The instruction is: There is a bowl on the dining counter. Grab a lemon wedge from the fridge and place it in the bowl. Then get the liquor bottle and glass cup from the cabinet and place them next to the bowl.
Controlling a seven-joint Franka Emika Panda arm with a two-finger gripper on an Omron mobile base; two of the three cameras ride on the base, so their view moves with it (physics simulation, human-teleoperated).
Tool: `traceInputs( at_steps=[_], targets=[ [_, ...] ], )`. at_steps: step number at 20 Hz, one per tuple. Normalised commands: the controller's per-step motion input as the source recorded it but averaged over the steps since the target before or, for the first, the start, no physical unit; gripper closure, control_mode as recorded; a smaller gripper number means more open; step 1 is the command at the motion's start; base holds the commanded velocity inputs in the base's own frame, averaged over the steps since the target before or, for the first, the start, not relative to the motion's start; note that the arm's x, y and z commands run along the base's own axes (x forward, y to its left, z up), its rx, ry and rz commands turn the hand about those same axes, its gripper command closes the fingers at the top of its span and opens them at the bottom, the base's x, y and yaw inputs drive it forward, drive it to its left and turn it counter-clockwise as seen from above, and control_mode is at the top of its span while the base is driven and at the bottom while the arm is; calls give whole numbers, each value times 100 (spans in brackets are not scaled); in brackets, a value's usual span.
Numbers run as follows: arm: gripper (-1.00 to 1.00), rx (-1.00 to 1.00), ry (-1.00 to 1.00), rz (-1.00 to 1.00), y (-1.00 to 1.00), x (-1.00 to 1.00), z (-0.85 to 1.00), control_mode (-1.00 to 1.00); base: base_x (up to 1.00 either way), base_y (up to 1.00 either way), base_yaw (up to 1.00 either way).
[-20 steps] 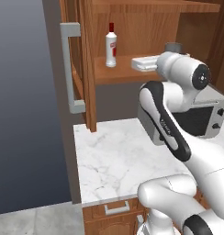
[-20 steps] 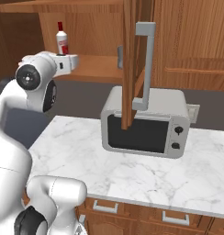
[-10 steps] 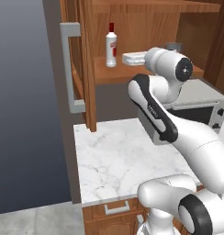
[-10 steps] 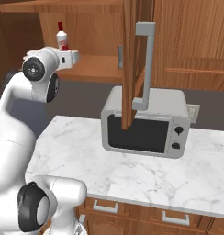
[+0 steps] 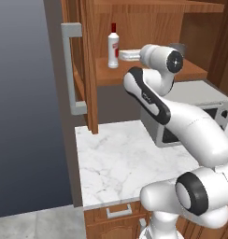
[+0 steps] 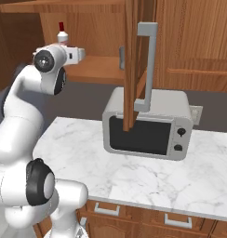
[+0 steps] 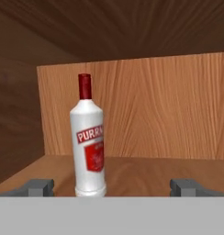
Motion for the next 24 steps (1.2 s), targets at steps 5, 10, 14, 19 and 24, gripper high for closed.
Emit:
traceInputs(
  at_steps=[5,10,14,19,24],
  targets=[
    [-100,0,0,3,2,40,0,-100,0,0,0],
    [-100,-1,-3,10,12,14,8,-100,0,0,0],
    [-100,-2,0,4,13,12,2,-100,0,0,0],
    [-100,0,4,0,0,22,0,-100,0,0,0],
    [-100,0,4,0,11,33,0,-100,0,0,0]
  ],
)
